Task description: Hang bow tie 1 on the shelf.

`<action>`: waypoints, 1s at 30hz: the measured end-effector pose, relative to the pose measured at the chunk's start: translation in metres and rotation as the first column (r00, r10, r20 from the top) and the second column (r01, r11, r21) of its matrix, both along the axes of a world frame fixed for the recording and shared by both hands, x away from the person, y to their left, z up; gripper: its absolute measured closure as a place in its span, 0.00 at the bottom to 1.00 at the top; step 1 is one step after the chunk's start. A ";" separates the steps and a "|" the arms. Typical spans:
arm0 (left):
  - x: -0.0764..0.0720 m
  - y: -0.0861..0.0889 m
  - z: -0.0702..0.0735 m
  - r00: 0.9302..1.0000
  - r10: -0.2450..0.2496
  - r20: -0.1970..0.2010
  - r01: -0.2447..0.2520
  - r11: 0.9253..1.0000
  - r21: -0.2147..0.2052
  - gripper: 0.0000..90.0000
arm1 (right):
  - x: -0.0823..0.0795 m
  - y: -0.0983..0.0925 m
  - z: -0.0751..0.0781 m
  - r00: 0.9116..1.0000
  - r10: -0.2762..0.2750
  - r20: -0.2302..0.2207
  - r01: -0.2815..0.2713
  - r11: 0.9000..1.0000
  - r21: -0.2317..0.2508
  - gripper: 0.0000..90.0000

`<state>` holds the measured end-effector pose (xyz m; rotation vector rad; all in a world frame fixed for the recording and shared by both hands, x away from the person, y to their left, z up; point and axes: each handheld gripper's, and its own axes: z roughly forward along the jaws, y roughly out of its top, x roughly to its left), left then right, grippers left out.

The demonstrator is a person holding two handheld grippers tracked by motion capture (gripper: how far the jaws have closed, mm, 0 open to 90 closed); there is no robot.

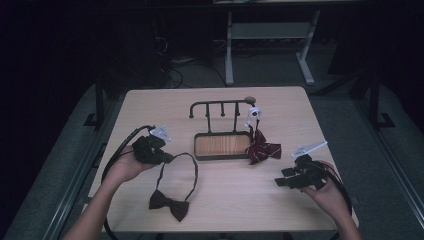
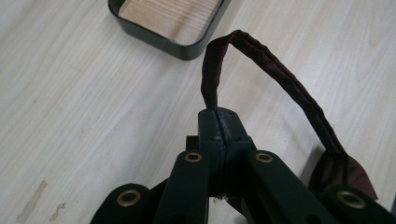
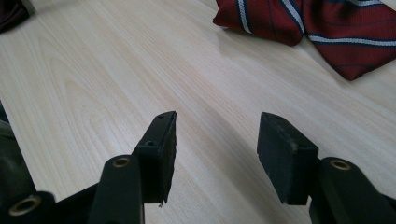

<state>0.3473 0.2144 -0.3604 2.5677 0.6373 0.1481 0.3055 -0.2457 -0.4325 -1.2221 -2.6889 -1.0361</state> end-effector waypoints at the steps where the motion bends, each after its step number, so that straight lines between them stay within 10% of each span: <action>1: -0.001 -0.001 0.002 1.000 -0.008 0.004 0.008 1.000 0.006 1.00 | 0.000 0.000 0.000 1.000 0.003 0.003 -0.003 1.000 -0.001 0.52; 30: -0.016 -0.003 0.050 0.996 -0.070 0.054 0.070 0.998 0.008 1.00 | 0.001 0.001 0.000 1.000 0.010 0.003 -0.010 1.000 -0.002 0.52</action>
